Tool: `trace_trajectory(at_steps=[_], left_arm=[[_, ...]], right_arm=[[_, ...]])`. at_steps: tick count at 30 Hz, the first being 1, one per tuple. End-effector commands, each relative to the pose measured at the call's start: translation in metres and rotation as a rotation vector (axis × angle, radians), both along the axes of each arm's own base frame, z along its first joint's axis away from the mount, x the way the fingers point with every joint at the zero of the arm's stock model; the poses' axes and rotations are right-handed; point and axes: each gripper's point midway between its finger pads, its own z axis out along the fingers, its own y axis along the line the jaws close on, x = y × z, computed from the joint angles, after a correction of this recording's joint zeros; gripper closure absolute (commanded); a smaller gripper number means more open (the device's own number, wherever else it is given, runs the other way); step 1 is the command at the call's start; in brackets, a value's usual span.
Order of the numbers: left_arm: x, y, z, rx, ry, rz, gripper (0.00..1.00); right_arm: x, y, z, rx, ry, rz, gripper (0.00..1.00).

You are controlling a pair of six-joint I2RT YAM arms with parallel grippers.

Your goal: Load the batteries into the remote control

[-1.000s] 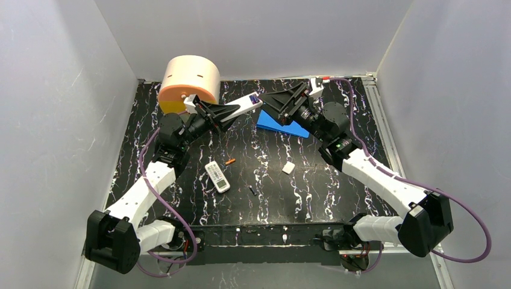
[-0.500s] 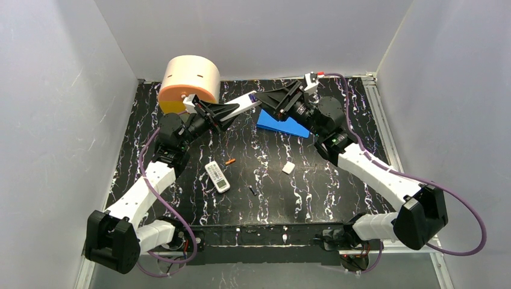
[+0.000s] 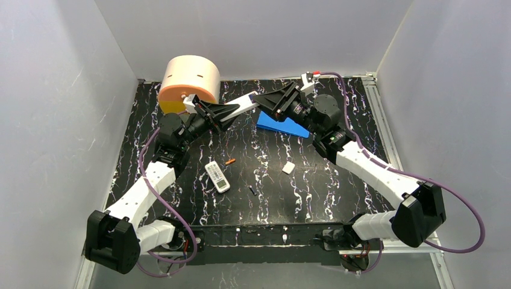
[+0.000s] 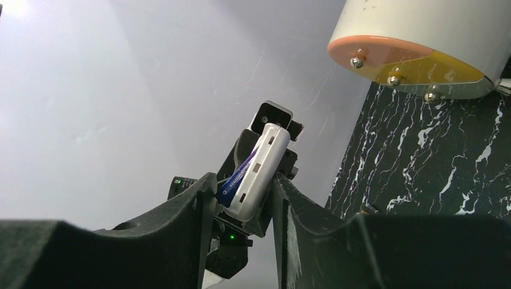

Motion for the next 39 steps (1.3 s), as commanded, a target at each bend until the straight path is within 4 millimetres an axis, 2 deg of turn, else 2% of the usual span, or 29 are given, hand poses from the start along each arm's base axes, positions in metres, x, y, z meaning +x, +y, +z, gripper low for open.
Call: trace_trajectory(at_steps=[1,9,14,19,24,28,30,31,34,35,37,39], left_arm=[[-0.013,0.001,0.029,-0.011,-0.110,-0.017,1.00],[-0.019,-0.002,0.054,0.010,-0.216,-0.037,1.00],[-0.024,-0.003,0.062,0.031,-0.278,-0.048,1.00],[-0.032,-0.005,0.076,0.098,-0.435,-0.045,1.00],[-0.033,-0.005,0.078,0.140,-0.499,-0.034,1.00],[-0.033,-0.005,0.079,0.160,-0.532,-0.025,1.00],[-0.034,-0.006,0.079,0.168,-0.546,-0.030,1.00],[-0.034,-0.006,0.079,0.172,-0.548,-0.030,1.00],[-0.033,-0.006,0.076,0.191,-0.554,-0.031,1.00],[-0.033,-0.007,0.075,0.198,-0.554,-0.033,1.00],[-0.032,-0.007,0.070,0.218,-0.551,-0.034,1.00],[-0.032,-0.008,0.064,0.239,-0.546,-0.038,1.00]], right_arm=[[0.000,0.001,0.022,0.010,-0.026,-0.005,0.56],[0.004,0.005,0.007,0.014,0.070,0.003,0.65],[0.004,0.005,0.001,-0.005,0.122,0.002,0.73],[0.004,0.000,-0.017,-0.060,0.204,-0.020,0.81],[-0.002,-0.006,-0.017,-0.068,0.195,-0.025,0.74],[-0.001,-0.010,-0.019,-0.090,0.210,-0.036,0.84],[-0.002,-0.010,-0.020,-0.094,0.215,-0.030,0.85],[-0.002,-0.009,-0.019,-0.091,0.208,-0.023,0.81],[-0.005,-0.008,-0.010,-0.086,0.146,-0.007,0.43],[-0.006,-0.009,-0.005,-0.085,0.119,-0.006,0.36],[-0.008,-0.015,0.007,-0.062,0.067,-0.006,0.29],[-0.011,-0.022,0.020,-0.018,0.013,-0.003,0.27]])
